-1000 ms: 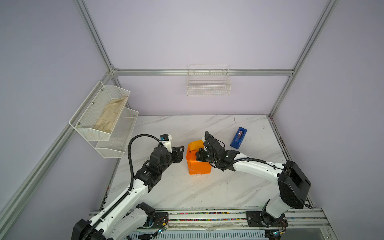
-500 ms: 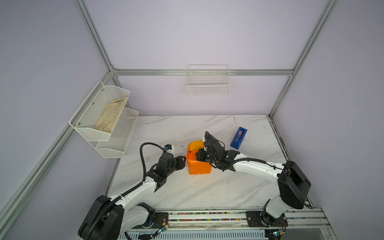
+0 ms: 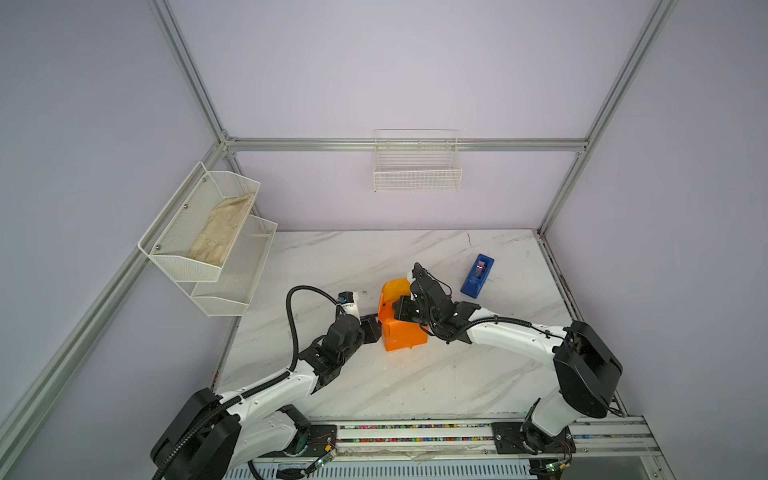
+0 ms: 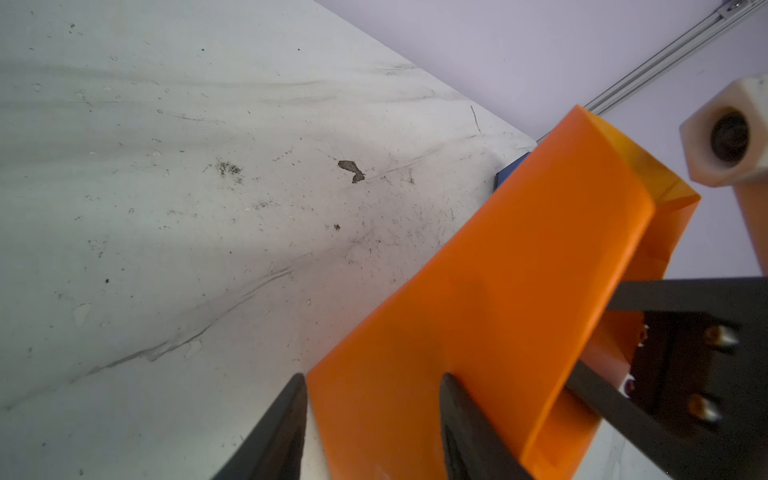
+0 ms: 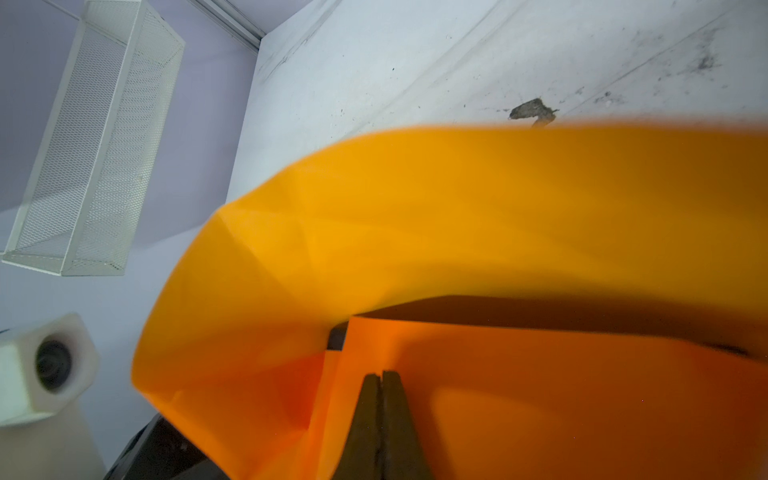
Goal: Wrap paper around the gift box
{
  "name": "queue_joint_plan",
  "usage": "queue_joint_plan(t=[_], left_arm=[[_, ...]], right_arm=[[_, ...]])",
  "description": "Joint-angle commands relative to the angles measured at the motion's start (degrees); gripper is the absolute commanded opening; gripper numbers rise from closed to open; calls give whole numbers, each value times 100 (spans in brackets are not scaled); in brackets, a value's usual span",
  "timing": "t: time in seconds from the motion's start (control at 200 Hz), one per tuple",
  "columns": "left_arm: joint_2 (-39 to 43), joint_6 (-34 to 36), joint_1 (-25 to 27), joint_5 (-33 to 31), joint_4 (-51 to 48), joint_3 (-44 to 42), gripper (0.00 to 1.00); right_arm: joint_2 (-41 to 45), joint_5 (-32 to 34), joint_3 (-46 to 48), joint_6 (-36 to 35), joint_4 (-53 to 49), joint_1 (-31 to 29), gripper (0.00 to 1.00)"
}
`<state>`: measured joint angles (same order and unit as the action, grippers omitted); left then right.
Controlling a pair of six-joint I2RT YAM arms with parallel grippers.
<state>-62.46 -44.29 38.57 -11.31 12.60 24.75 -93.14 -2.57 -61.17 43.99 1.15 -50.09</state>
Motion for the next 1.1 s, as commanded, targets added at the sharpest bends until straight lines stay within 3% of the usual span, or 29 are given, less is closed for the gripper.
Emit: queue_joint_plan(t=[0.0,0.12,0.345,0.555,0.645,0.785,0.95,1.095], left_arm=[[344,-73,241,-459,500,-142,52],[522,-95,410,-747,502,-189,52],[227,-125,440,-629,576,-75,53],[1177,18,449,-1310,-62,-217,53],[1306,-39,448,-1309,-111,-333,55],[1041,263,450,-950,12,-165,61],[486,535,449,-649,-43,326,62],[128,694,453,-565,14,542,52]], right_arm=[[-103,-37,275,77,-523,-14,0],[-103,-46,318,75,-516,-4,0],[-75,-76,405,86,-457,34,0],[-3,-107,499,93,-411,80,0],[-2,-120,522,83,-412,109,0],[6,-161,520,62,-404,135,0],[-26,-189,527,75,-355,147,0],[23,-185,545,83,-366,141,0]])
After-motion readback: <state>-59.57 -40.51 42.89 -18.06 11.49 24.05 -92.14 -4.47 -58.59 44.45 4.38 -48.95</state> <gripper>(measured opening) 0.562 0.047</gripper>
